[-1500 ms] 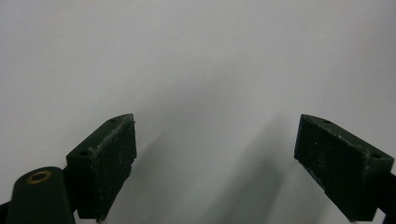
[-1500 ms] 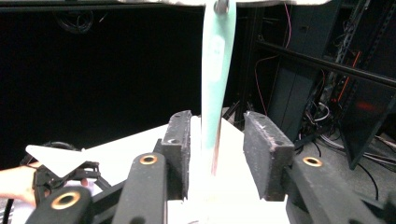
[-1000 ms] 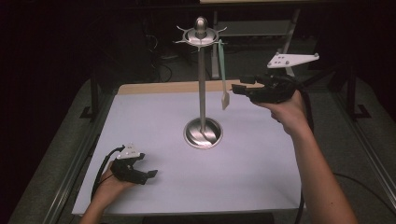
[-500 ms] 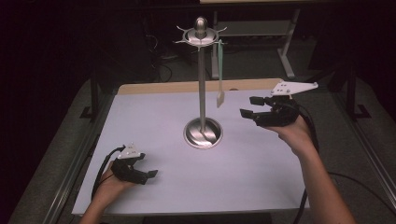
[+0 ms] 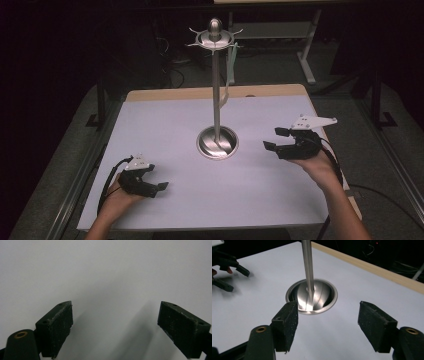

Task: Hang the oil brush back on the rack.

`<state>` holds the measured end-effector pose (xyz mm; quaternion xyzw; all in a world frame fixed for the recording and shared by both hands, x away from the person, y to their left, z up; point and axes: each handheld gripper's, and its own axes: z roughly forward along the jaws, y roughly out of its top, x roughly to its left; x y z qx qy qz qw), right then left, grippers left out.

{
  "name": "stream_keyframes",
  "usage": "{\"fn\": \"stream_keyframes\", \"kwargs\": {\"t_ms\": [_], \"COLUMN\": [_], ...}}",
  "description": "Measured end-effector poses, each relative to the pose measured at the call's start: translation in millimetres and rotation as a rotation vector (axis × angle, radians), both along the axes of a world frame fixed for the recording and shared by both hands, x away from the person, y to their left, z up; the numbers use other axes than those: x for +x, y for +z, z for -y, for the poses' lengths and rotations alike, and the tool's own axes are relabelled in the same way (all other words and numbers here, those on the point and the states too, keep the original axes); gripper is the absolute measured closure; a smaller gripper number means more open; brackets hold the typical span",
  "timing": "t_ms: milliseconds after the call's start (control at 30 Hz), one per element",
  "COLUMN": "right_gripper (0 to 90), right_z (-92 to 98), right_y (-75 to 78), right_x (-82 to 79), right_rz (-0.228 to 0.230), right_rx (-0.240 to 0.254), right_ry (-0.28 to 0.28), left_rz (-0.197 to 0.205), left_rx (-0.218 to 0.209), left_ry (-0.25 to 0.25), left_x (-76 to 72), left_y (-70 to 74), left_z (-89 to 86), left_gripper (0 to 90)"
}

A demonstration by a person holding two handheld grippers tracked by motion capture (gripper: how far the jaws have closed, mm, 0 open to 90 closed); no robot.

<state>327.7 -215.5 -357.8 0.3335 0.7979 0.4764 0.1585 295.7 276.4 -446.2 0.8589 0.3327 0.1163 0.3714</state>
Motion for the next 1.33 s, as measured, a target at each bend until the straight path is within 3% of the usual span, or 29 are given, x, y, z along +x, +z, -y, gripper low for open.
{"fn": "stream_keyframes", "kwargs": {"t_ms": [267, 533, 767, 967, 1100, 1333], "right_gripper": [28.9, 26.8, 24.8, 23.8, 23.8, 23.8], "right_z": [9.5, 19.1, 24.7, 29.5, 35.8, 42.4], "right_y": [-21.4, -37.3, -57.3, -72.1, -79.8, -83.5], "right_x": [-11.5, -17.3, -22.7, -28.4, -34.5, -41.2], "right_rz": [-0.016, -0.019, -0.040, -0.056, -0.070, -0.067], "right_rx": [-0.023, -0.006, -0.023, -0.036, -0.047, -0.038], "right_ry": [-0.044, -0.056, -0.081, -0.097, -0.105, -0.113], "left_rz": [0.001, 0.004, 0.003, 0.022, 0.029, 0.028], "left_rx": [0.015, 0.015, 0.014, 0.023, 0.003, 0.018], "left_ry": [-0.004, 0.002, 0.009, 0.016, 0.038, 0.019], "left_x": [-1.9, -4.4, -6.6, -5.4, -3.8, -3.8], "left_y": [0.1, 0.3, -0.5, 2.8, 6.5, 2.5], "left_z": [-0.8, -3.1, -3.4, -2.5, -0.4, 4.1], "left_gripper": [12.6, 12.6, 12.6, 12.5, 12.5, 12.5]}}
